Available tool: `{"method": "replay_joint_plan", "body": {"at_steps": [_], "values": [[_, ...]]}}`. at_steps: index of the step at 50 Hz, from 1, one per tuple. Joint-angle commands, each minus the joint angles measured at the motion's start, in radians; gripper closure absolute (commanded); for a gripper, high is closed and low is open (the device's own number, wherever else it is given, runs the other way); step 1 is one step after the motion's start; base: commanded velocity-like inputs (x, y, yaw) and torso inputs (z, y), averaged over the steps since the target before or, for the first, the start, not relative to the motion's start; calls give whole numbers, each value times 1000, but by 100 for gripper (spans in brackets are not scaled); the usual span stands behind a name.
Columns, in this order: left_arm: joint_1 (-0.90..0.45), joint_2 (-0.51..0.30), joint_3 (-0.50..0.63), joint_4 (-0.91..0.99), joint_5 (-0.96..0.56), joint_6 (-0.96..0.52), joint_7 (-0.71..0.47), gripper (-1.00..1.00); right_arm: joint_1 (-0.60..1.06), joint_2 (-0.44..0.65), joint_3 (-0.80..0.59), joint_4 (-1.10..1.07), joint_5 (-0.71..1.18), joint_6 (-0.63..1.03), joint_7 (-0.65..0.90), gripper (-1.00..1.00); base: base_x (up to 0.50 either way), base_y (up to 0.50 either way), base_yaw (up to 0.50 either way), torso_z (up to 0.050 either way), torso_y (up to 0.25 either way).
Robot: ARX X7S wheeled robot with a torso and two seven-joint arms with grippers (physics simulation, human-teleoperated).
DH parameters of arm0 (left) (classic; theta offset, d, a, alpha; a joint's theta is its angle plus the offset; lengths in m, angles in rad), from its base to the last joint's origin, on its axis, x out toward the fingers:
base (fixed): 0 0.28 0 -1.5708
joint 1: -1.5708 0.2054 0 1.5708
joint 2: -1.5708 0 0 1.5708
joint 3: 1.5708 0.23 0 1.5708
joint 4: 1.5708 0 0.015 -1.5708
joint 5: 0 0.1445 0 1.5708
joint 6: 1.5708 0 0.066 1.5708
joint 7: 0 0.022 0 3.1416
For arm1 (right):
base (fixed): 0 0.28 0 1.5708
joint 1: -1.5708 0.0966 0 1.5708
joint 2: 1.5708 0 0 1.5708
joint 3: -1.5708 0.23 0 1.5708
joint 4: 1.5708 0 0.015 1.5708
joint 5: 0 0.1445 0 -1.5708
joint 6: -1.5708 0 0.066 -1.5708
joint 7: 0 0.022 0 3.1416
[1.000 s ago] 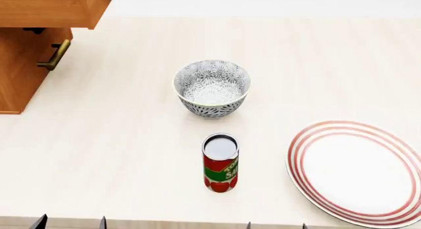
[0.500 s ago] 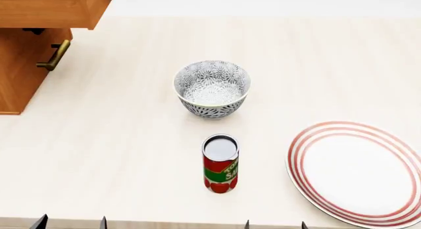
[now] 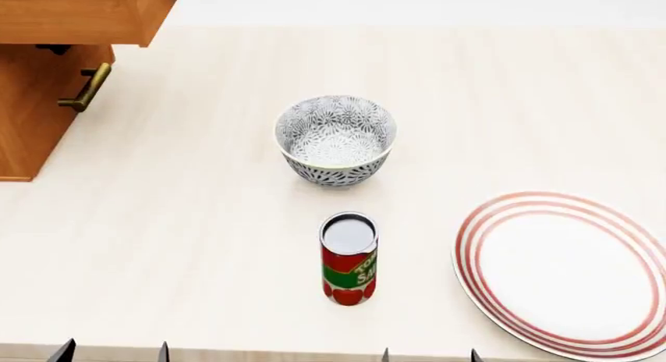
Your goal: Put the bowl on top of the cabinet.
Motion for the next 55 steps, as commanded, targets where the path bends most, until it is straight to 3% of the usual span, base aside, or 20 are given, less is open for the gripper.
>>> {"method": "replay_joint_plan", "body": {"at_steps": [1,4,6,55], "values": [[-1,-8,10,-1,-8,1,-10,-100,-1,8,-9,-2,12,-4,6,-100,0,0,0,0,0],[-2,-10,13,0,-9,-1,-12,-100,-9,6,2,-2,43,-43,-7,-100,0,0,0,0,0],[-2,-11,12,-1,-13,2,-14,-100,2,17,-25,-12,-25,16,30,-100,0,0,0,0,0],[-6,-37,46,-2,-35,7,-47,-100,7,44,-62,0,11,-11,35,-100,0,500,0,0,0]]}}
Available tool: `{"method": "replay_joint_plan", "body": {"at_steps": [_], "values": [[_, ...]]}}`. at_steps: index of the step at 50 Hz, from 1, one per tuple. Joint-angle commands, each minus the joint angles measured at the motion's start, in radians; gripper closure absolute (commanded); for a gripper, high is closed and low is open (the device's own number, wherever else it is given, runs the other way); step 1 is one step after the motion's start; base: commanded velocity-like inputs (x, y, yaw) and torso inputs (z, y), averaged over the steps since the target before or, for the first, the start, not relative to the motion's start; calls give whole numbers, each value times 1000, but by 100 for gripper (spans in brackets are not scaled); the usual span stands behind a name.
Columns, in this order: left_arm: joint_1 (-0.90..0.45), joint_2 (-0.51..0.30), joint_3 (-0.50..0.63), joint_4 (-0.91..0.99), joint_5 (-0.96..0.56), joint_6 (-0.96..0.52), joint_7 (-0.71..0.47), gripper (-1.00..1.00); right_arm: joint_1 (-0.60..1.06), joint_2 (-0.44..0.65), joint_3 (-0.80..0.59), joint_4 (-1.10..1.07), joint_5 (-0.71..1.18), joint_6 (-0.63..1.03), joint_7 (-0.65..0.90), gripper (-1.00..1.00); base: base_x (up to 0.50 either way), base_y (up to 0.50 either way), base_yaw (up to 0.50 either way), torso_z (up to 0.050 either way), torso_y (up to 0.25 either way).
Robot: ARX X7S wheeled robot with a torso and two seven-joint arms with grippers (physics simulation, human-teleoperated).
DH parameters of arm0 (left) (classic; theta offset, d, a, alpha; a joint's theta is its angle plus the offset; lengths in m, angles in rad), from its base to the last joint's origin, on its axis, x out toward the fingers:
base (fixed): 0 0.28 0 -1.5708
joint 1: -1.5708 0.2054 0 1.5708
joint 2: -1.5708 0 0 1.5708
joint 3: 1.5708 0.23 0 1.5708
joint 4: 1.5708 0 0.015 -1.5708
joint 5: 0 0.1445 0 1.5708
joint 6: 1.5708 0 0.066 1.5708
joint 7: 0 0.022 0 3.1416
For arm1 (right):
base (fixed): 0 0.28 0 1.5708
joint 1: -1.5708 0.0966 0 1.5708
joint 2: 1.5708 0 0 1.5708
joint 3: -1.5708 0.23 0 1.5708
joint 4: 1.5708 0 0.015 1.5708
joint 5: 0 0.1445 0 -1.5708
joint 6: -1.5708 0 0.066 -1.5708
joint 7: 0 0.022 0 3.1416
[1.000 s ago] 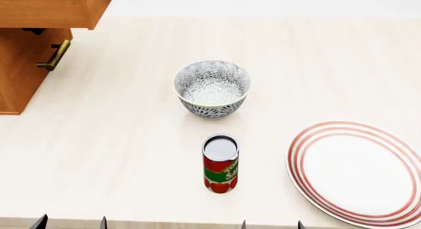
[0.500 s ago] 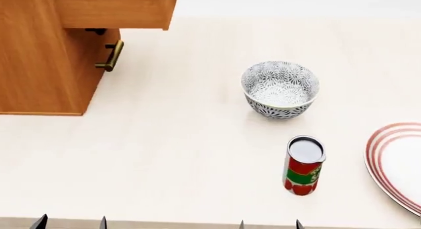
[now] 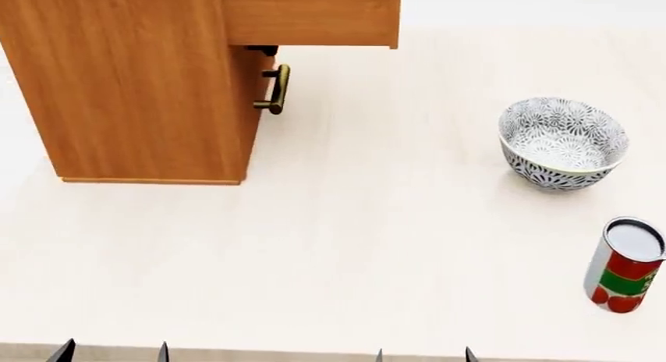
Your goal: Put the bowl on top of the cabinet.
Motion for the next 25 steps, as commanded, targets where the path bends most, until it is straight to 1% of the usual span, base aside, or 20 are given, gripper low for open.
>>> {"method": "replay_joint_plan", "body": {"at_steps": [1,6,12,13,14,15,17,18,19,20,21,22,23,24,25], "values": [[0,-6,6,0,-6,2,-7,-100,0,6,-8,-3,3,1,6,-100,0,500,0,0,0],[-2,-8,9,-2,-9,4,-9,-100,2,8,-12,-1,4,1,9,-100,0,500,0,0,0],[-4,-11,12,-4,-12,4,-12,-100,5,5,-4,3,21,11,18,-100,0,0,0,0,0],[-58,-119,5,146,-162,-146,-89,-100,95,101,15,-147,171,161,79,-100,0,0,0,0,0],[-70,31,-145,296,-12,-296,61,-100,96,-49,165,-297,21,311,-71,-100,0,0,0,0,0],[-91,132,-163,446,138,-446,207,-100,115,-122,179,-447,-116,461,-220,-100,0,0,0,0,0],[-183,137,-178,746,128,-746,209,-100,180,-113,198,-742,-102,761,-224,-100,0,0,0,0,0],[-252,142,-193,882,116,-896,200,-100,221,-102,204,-819,-102,911,-223,-100,0,0,0,0,0],[-289,140,-199,929,108,-1046,196,-100,250,-100,211,-865,-93,1061,-228,-100,0,0,0,0,0],[-365,146,-218,999,93,-1196,191,-100,303,-95,220,-938,-86,1199,-232,-100,0,0,0,0,0],[-402,148,-226,1028,83,-1316,186,-100,332,-88,217,-976,-85,1252,-230,-100,0,0,0,0,0],[-425,145,-228,1043,77,-1352,179,-100,383,-85,221,-1036,-80,1347,-233,-100,0,0,0,0,0],[-471,142,-235,1061,55,-1398,162,-100,408,-84,222,-1059,-77,1388,-232,-100,0,0,0,0,0],[-492,121,-237,1061,-4,-1411,114,-100,443,-71,223,-1071,-54,1415,-216,-100,0,0,0,0,0],[-509,89,-263,1061,-135,-1422,19,-100,466,-45,244,-1072,41,1427,-155,-100,0,0,0,0,0]]}}
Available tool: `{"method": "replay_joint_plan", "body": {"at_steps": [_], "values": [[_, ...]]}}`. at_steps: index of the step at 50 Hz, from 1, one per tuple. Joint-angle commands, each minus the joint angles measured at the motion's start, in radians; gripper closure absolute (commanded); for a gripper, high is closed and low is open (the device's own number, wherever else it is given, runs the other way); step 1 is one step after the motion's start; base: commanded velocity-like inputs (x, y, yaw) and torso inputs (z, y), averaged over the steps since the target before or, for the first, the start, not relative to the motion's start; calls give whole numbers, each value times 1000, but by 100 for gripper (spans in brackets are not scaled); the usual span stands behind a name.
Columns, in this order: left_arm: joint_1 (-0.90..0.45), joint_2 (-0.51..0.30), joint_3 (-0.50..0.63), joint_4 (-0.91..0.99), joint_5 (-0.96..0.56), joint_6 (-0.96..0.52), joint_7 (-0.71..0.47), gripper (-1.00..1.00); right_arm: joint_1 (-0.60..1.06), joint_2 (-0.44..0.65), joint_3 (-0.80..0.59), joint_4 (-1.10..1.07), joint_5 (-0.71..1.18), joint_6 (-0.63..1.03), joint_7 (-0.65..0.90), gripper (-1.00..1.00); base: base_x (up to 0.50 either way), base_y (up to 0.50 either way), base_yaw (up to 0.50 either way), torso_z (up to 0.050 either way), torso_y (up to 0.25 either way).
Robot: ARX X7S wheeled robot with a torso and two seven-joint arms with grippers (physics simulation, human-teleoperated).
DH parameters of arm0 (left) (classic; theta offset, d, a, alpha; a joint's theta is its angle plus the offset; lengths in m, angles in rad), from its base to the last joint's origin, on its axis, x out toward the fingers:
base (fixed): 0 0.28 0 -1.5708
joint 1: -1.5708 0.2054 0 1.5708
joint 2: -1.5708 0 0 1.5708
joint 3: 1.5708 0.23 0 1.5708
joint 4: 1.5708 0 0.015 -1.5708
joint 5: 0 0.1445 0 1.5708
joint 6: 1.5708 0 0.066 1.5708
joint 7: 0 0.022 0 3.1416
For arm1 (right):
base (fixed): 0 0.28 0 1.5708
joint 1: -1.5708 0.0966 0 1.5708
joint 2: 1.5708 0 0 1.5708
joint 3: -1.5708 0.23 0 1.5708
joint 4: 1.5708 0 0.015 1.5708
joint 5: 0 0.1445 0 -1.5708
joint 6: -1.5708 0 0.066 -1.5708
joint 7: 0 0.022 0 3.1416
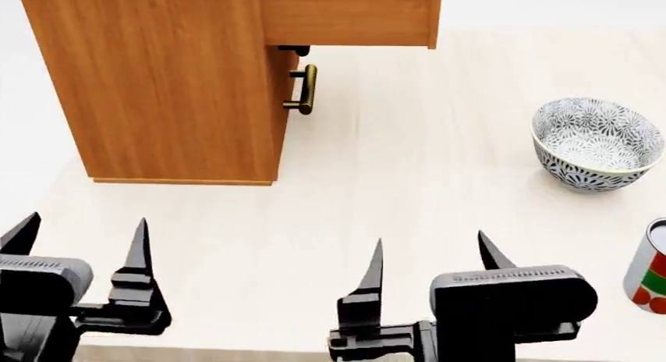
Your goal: Put the bowl on top of the cabinet.
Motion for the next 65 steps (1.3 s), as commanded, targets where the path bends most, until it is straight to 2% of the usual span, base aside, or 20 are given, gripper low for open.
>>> {"method": "replay_joint_plan", "body": {"at_steps": [1,2,4,6,7,8,11,14,20,33,65], "values": [[-305,-56,-174,461,-328,-698,-241,-100,304,91,179,-486,235,716,136,-100,0,0,0,0,0],[-321,-104,-228,461,-478,-704,-391,-100,334,155,248,-486,385,732,286,-100,0,0,0,0,0],[-348,-168,-269,460,-778,-699,-653,-100,385,200,329,-485,685,772,586,-100,0,0,0,0,0],[-366,-200,-279,459,-1078,-689,-760,-100,418,204,366,-480,985,806,728,-100,0,0,0,0,0],[-369,-207,-275,457,-1109,-683,-778,-100,423,209,371,-480,1135,807,754,-100,0,0,0,0,0],[-363,-213,-264,453,-1094,-671,-774,-100,423,216,367,-480,1216,801,771,-100,0,0,0,0,0],[-318,-234,-226,444,-1016,-612,-727,-100,418,230,356,-474,1226,777,784,-100,0,0,0,0,0],[-228,-265,-151,426,-875,-509,-648,-100,366,267,266,-483,1094,686,732,-100,0,0,0,0,0],[-157,-295,-69,387,-749,-402,-583,-100,304,303,158,-463,946,564,679,-100,0,0,0,0,0],[-128,-315,-34,369,-707,-359,-575,-100,233,361,102,-459,867,447,617,-100,50,0,0,0,0],[-53,-352,12,338,-645,-264,-551,-100,207,402,47,-434,858,368,625,-100,443,-13,0,0,0]]}}
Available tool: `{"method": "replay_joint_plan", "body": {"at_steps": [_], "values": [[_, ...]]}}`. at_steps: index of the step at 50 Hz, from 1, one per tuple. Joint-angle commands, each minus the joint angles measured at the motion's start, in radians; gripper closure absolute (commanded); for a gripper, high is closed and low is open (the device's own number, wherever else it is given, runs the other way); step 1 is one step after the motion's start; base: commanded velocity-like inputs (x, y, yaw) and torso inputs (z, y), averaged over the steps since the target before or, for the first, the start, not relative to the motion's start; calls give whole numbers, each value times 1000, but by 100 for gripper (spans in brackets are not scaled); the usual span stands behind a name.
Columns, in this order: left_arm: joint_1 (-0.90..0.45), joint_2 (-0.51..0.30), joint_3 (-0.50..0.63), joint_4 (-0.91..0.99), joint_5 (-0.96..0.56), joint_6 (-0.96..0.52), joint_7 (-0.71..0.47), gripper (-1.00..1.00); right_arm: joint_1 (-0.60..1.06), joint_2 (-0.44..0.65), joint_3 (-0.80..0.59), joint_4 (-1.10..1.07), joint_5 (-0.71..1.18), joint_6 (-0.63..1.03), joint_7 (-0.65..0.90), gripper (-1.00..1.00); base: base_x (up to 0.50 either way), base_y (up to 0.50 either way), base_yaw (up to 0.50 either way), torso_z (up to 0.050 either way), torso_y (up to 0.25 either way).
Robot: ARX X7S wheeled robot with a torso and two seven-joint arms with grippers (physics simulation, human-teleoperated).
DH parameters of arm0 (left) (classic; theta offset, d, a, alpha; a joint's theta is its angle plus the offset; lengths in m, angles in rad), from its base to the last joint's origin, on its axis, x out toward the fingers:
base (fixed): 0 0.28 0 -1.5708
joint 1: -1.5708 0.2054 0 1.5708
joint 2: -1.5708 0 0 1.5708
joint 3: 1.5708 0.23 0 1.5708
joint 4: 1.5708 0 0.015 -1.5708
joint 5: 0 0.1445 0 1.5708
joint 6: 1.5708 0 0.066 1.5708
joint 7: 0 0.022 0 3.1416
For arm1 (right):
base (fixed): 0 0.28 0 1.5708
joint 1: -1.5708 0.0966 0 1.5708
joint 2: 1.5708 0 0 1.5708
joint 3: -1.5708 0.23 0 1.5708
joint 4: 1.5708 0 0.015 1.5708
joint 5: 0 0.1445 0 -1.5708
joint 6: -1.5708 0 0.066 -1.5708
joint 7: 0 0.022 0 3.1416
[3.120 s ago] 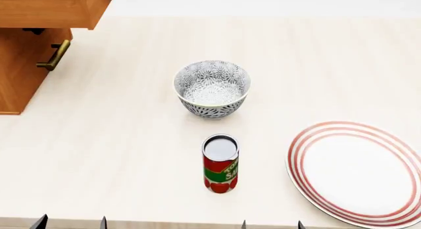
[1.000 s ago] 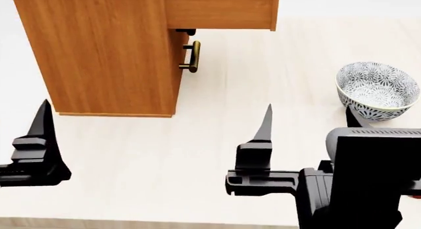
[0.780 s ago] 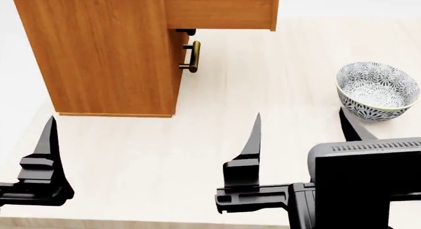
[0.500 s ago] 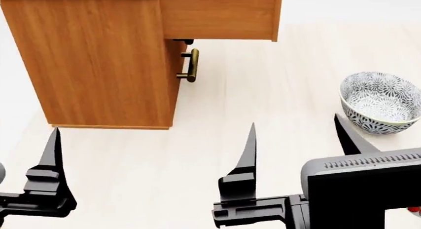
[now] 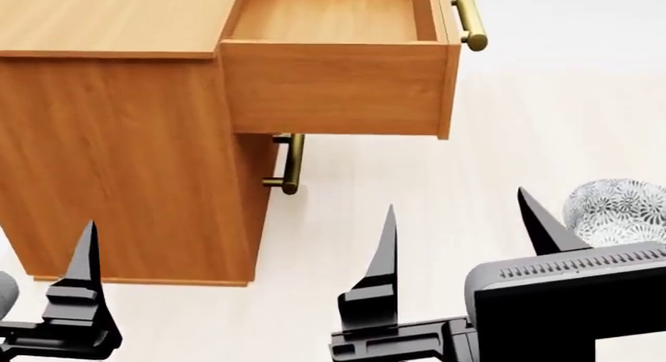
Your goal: Put the bowl on top of the cabinet.
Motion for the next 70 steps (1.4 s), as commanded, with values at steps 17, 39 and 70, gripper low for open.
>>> {"method": "replay_joint_plan", "body": {"at_steps": [17,39,70], "values": [[29,-20,38,-27,34,50,9,-100,-25,24,-44,37,-20,-60,3,-100,432,-13,0,0,1],[34,-35,53,-31,37,63,6,-100,-15,136,83,30,149,6,57,-100,0,0,0,0,0],[46,-44,97,-127,96,137,44,-100,-311,394,393,153,53,-123,-202,-100,0,0,0,0,0]]}}
